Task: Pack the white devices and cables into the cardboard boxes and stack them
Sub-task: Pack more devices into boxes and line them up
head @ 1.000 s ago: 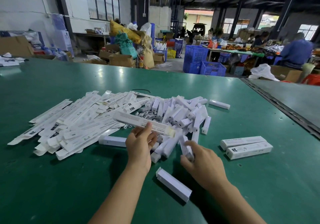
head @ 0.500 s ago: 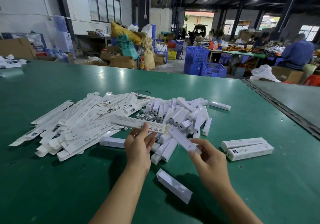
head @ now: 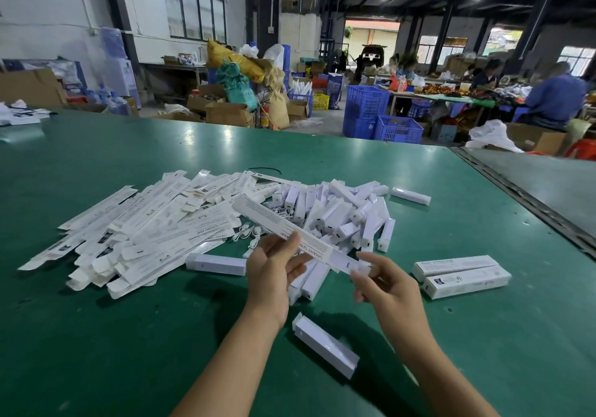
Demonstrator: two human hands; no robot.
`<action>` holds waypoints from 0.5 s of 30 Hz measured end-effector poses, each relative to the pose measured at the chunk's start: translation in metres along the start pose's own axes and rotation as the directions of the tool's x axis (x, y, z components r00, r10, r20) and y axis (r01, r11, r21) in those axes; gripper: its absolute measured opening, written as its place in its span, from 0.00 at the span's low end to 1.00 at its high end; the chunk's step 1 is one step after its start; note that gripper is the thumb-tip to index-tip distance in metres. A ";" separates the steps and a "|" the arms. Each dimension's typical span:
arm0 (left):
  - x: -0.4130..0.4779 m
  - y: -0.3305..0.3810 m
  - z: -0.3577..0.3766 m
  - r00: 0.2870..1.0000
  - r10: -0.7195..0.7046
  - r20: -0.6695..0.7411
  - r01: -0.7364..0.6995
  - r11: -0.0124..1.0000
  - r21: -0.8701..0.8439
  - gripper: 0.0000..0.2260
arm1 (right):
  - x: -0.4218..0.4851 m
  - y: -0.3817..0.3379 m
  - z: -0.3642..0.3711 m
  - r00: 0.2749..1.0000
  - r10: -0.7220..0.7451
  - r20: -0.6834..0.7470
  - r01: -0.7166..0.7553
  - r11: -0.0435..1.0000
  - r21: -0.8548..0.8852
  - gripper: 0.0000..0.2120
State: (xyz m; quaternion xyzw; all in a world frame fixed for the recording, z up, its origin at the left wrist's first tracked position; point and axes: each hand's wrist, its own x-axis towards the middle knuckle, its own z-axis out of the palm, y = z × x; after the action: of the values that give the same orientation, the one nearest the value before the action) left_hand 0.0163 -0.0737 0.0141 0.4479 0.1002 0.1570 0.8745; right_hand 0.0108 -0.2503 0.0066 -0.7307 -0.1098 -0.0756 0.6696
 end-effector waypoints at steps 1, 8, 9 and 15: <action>-0.002 -0.002 0.001 1.000 0.015 0.020 -0.015 1.000 0.014 0.18 | 0.000 0.000 0.002 0.998 0.048 -0.031 -0.046 0.995 0.089 0.11; -0.007 -0.015 0.004 0.991 0.099 0.093 -0.108 0.989 0.098 0.12 | 0.001 0.001 0.009 0.944 0.316 -0.091 -0.260 0.887 0.381 0.14; -0.007 -0.016 0.005 0.989 0.103 0.106 -0.114 0.988 0.107 0.12 | 0.001 0.002 0.009 0.944 0.320 -0.075 -0.279 0.900 0.335 0.10; -0.011 -0.019 0.008 0.985 0.063 0.161 -0.077 0.993 0.084 0.13 | 0.005 -0.003 0.001 0.904 0.294 0.311 -0.406 0.820 0.405 0.07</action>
State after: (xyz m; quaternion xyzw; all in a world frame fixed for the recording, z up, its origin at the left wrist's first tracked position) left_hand 0.0116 -0.0939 0.0037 0.5012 0.0218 0.1468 0.8525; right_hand 0.0142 -0.2483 0.0109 -0.5623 -0.0660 0.1644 0.8078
